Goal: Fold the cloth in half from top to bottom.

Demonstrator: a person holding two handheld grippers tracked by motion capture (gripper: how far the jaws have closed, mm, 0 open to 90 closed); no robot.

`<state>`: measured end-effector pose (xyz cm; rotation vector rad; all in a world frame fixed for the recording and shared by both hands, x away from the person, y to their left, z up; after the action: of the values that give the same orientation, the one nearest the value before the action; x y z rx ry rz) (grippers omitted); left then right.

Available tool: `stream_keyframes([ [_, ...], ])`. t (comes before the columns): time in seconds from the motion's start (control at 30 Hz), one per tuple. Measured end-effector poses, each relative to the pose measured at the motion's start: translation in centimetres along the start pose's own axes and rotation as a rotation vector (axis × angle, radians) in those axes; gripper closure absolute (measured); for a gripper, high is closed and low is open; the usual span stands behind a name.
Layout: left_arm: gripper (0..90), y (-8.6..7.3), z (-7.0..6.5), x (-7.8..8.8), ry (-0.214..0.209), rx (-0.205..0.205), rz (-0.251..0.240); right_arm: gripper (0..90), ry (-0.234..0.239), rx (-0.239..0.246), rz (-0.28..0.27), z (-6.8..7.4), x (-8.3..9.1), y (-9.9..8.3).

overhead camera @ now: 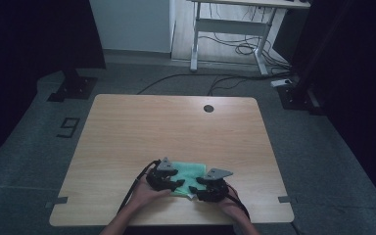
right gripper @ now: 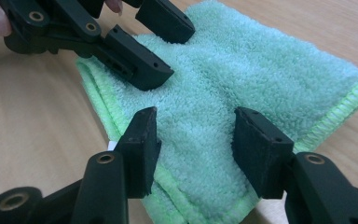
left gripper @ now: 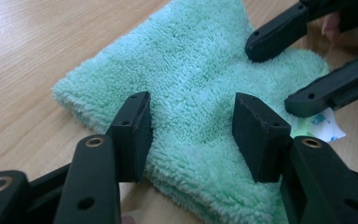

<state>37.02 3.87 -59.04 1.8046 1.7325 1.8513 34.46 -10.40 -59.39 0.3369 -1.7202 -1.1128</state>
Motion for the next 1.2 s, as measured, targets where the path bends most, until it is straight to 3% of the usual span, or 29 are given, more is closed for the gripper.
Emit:
stream_keyframes([
  [0.2,45.6,-0.6,-0.8,0.4,0.051,-0.053,-0.007,49.2,-0.022,0.008,0.000,0.5,0.4,-0.2],
  [0.3,43.8,-0.5,-1.2,1.2,0.080,-0.087,-0.033,48.5,-0.004,-0.020,-0.018,0.4,0.9,-0.1],
  [0.37,44.0,-0.3,-1.6,1.8,0.060,-0.080,-0.053,50.9,-0.031,-0.028,-0.042,-0.2,1.3,0.2],
  [0.47,43.4,-0.5,-1.9,1.9,0.050,-0.083,-0.035,57.6,-0.081,-0.045,-0.072,-1.4,1.8,1.2],
  [0.53,43.0,-0.6,-2.0,1.8,0.049,-0.084,-0.028,58.8,-0.086,-0.056,-0.081,-1.8,1.9,1.6],
  [0.6,43.0,-0.8,-2.2,1.5,0.049,-0.086,-0.022,61.2,-0.101,-0.066,-0.084,-2.8,1.3,3.0],
  [0.77,42.7,-1.5,-2.1,0.8,0.050,-0.066,-0.022,62.3,-0.107,-0.058,-0.032,-3.2,-1.4,4.5],
  [0.9,43.0,-1.7,-2.0,0.9,0.057,-0.066,-0.025,62.4,-0.122,-0.057,0.018,-3.2,-2.9,4.1],
  [0.93,43.2,-1.8,-2.0,0.9,0.058,-0.063,-0.028,62.1,-0.141,-0.060,0.052,-3.5,-3.4,3.4],
  [1.2,43.7,-2.0,-2.1,0.8,0.066,-0.052,-0.030,61.4,-0.162,-0.085,0.037,-4.6,-2.0,1.6],
])
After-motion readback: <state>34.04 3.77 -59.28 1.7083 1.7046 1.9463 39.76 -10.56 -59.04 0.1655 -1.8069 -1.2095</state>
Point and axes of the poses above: each handheld gripper's, and its own axes: x roughly backward along the jaws, y roughly out of its top, z roughly to its left, the point moved 7 cm from there along -x, roughly forward along the jaws, and after that the axes turned 13 degrees about x, right-handed, at the moved point
